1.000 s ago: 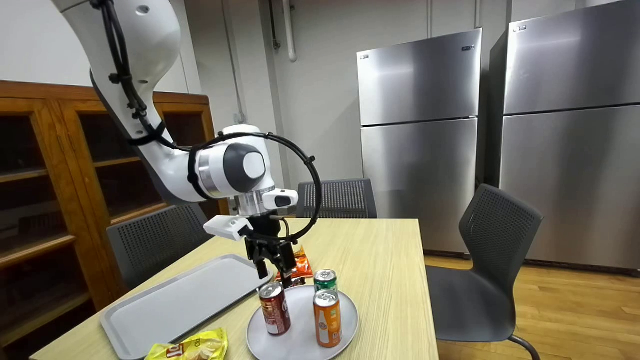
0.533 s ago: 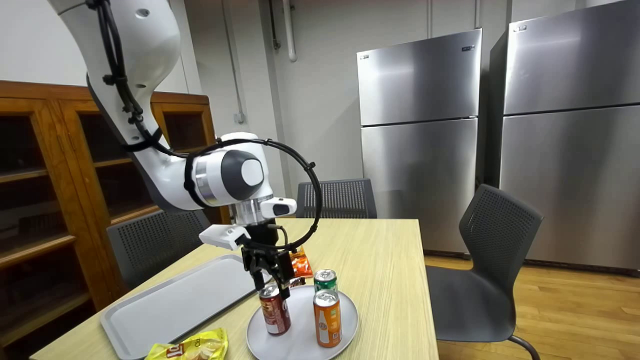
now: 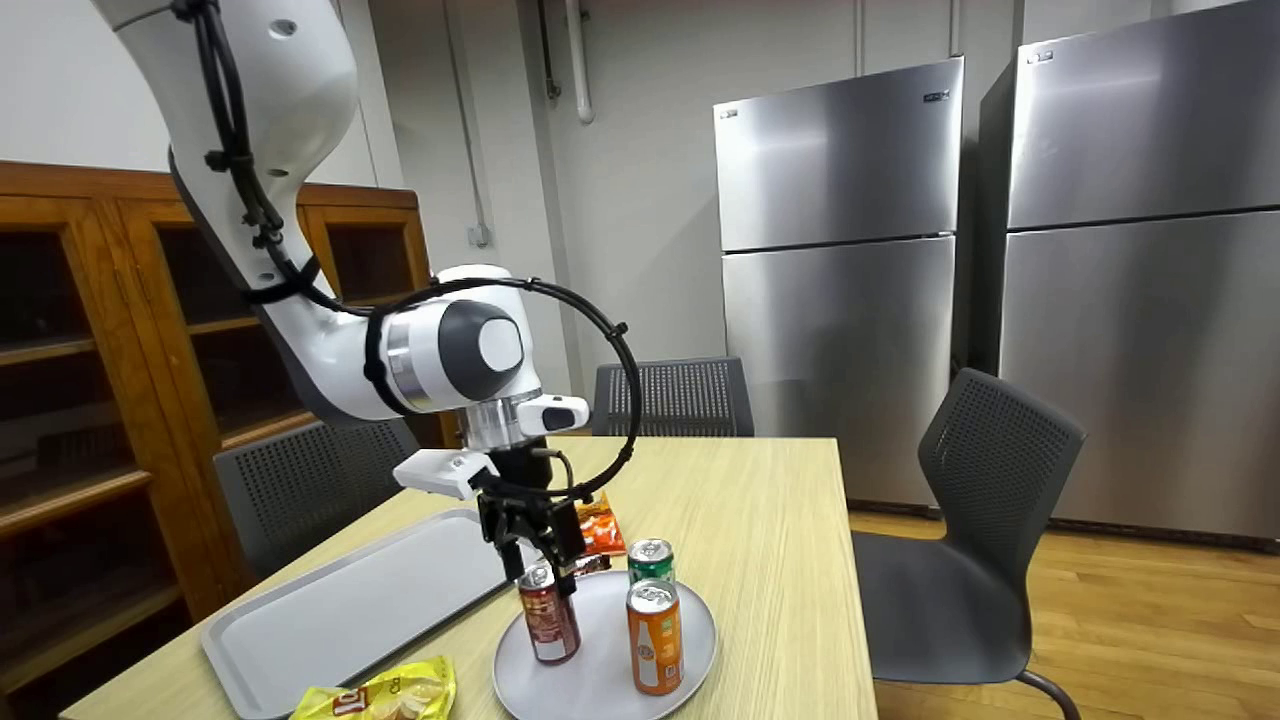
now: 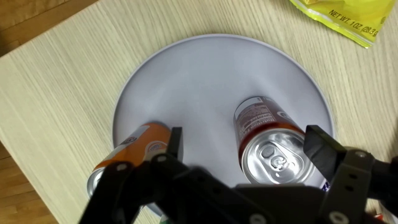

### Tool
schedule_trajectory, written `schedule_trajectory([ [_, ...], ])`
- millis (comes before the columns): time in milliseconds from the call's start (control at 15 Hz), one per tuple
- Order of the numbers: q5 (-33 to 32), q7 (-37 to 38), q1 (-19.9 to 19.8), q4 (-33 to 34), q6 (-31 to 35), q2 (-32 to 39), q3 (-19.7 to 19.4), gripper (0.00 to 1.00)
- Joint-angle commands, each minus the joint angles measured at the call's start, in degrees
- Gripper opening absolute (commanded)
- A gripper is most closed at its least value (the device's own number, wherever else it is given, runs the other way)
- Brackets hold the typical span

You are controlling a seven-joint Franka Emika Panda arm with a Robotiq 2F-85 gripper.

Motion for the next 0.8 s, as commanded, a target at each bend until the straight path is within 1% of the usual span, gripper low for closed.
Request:
schedule_trajectory([
  [0, 0.2, -1.7, -1.5, -1.1, 0.4, -2.3, 1.0, 1.00],
  [333, 0.6, -1.9, -1.5, -0.6, 0.7, -2.6, 1.3, 1.00],
  [733, 1.8, -2.5, -1.0, 1.2, 1.3, -0.5, 2.6, 1.00],
])
